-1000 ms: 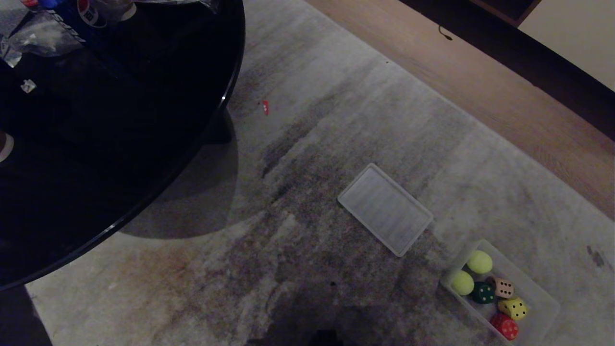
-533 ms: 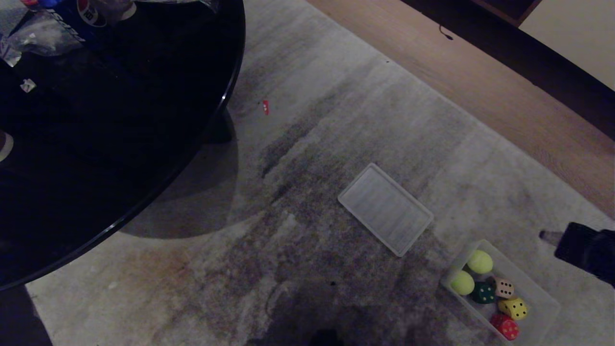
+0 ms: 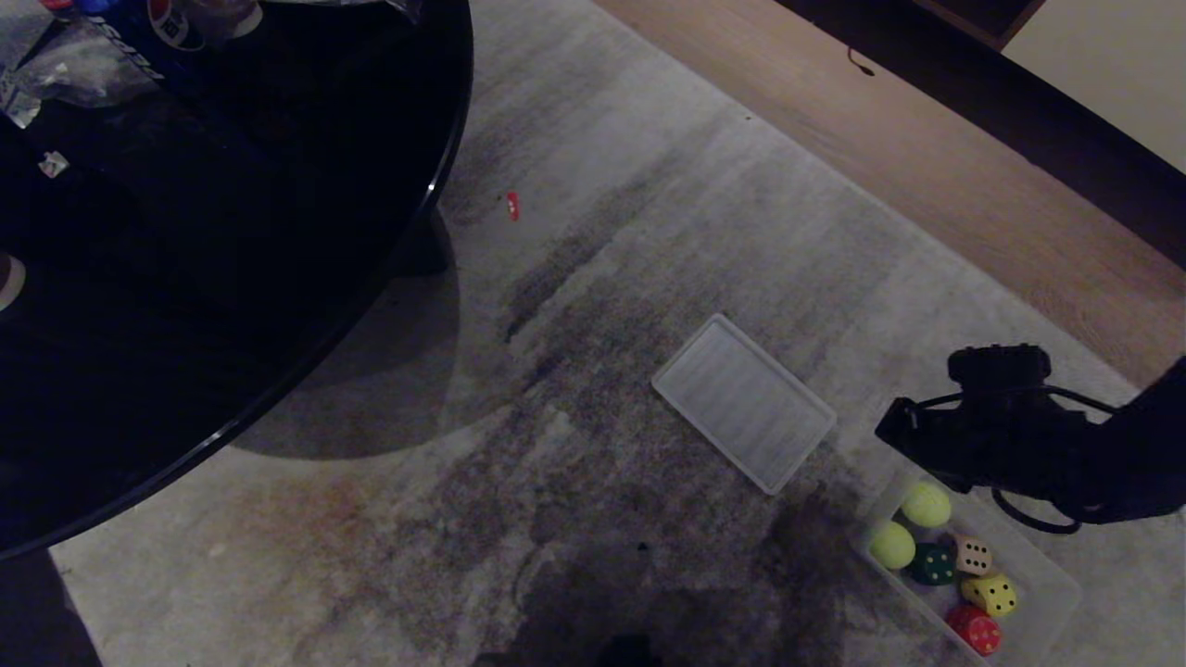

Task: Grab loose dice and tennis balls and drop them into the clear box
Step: Close the lid

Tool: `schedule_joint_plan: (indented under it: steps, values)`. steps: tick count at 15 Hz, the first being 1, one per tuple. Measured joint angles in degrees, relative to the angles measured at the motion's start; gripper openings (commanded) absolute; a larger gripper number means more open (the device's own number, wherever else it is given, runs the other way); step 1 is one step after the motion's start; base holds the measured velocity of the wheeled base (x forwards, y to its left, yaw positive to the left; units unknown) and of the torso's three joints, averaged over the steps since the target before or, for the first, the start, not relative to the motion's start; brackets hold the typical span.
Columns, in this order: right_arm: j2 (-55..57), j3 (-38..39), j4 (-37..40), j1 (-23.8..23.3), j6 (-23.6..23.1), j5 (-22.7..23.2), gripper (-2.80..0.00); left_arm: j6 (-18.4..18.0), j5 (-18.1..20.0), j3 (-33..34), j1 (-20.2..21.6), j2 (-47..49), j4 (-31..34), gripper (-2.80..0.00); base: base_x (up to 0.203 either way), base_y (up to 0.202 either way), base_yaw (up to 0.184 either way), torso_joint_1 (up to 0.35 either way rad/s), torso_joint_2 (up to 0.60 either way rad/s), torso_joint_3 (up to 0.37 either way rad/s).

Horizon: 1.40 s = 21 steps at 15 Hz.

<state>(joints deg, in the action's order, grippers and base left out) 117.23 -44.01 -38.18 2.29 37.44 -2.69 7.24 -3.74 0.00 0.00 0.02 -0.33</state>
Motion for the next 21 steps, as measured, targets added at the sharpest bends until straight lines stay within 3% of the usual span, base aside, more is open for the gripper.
schedule_joint_plan:
  steps: [3, 4, 10, 14, 21]
  values:
    - [8.4, -5.0, -0.4, -0.8, 0.6, 0.1, -2.80, 0.0, 0.0, 0.0, 0.0, 0.0, 0.0, -2.80, 0.000, 0.000, 0.000, 0.000, 0.00, 0.000]
    - [10.5, -6.3, -0.4, -1.0, 0.6, 0.2, 0.00, 0.0, 0.0, 0.0, 0.0, 0.0, 0.0, -2.80, 0.000, 0.000, 0.000, 0.000, 0.00, 0.000]
    - [18.9, -13.4, -0.5, -2.1, 0.4, 2.2, 0.00, 0.0, 0.0, 0.0, 0.0, 0.0, 0.0, -2.80, 0.000, 0.000, 0.000, 0.000, 0.00, 0.000]
    - [21.4, -16.9, -5.7, -3.5, -0.6, 3.2, 0.00, 0.0, 0.0, 0.0, 0.0, 0.0, 0.0, -2.80, 0.000, 0.000, 0.000, 0.000, 0.00, 0.000]
    - [18.1, -11.4, -6.3, -4.2, -3.3, 5.4, 0.00, 0.0, 0.0, 0.0, 0.0, 0.0, 0.0, -2.80, 0.000, 0.000, 0.000, 0.000, 0.00, 0.000]
